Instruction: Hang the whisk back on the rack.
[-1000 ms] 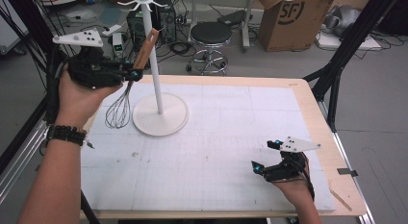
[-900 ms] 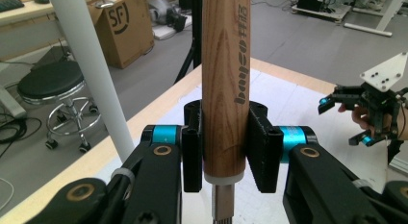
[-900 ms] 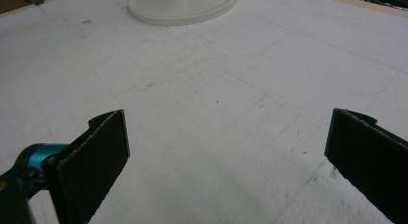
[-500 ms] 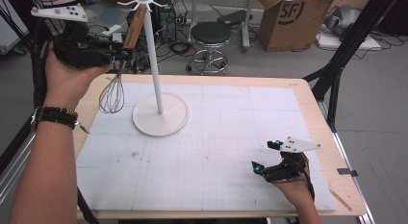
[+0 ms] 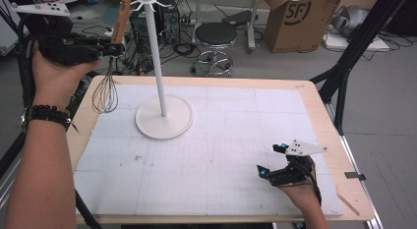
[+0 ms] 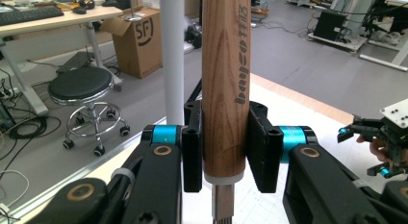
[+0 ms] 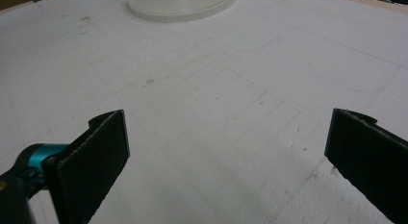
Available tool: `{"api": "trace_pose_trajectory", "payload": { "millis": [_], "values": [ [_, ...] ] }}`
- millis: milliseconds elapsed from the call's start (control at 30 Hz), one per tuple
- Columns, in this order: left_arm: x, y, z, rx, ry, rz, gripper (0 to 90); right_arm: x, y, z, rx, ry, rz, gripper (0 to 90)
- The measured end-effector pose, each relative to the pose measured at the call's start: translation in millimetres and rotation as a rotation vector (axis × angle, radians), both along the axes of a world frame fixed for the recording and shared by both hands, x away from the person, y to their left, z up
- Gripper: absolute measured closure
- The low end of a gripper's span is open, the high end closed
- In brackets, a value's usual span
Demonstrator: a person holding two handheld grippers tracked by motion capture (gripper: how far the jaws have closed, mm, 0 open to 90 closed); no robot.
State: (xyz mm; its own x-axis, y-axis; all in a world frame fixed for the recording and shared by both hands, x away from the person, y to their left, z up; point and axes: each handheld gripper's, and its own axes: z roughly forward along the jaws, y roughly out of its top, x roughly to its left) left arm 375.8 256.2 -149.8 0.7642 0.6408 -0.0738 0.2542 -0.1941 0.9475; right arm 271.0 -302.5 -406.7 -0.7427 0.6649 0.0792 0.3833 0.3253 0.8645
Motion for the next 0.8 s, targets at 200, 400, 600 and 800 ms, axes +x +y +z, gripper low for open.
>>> {"api": "trace_pose_trajectory", "payload": {
  "millis": [200,400,600,800],
  "values": [
    [5.4,-4.4,-1.9,0.003,0.002,-0.011,70.5,0.1,0.3,-0.3,-0.005,-0.005,-0.001,0.6],
    [12.6,-12.4,-5.5,0.015,0.013,-0.005,70.5,-0.1,-0.2,-0.1,-0.002,0.0,-0.002,0.5],
    [19.3,-16.6,-9.3,0.026,0.024,0.004,70.5,-0.3,-0.3,-0.3,-0.003,-0.002,0.002,0.5],
    [25.3,-28.0,-13.6,0.064,0.033,0.008,70.5,-0.9,-0.6,-0.1,-0.004,-0.001,0.001,0.6]
  ]
}}
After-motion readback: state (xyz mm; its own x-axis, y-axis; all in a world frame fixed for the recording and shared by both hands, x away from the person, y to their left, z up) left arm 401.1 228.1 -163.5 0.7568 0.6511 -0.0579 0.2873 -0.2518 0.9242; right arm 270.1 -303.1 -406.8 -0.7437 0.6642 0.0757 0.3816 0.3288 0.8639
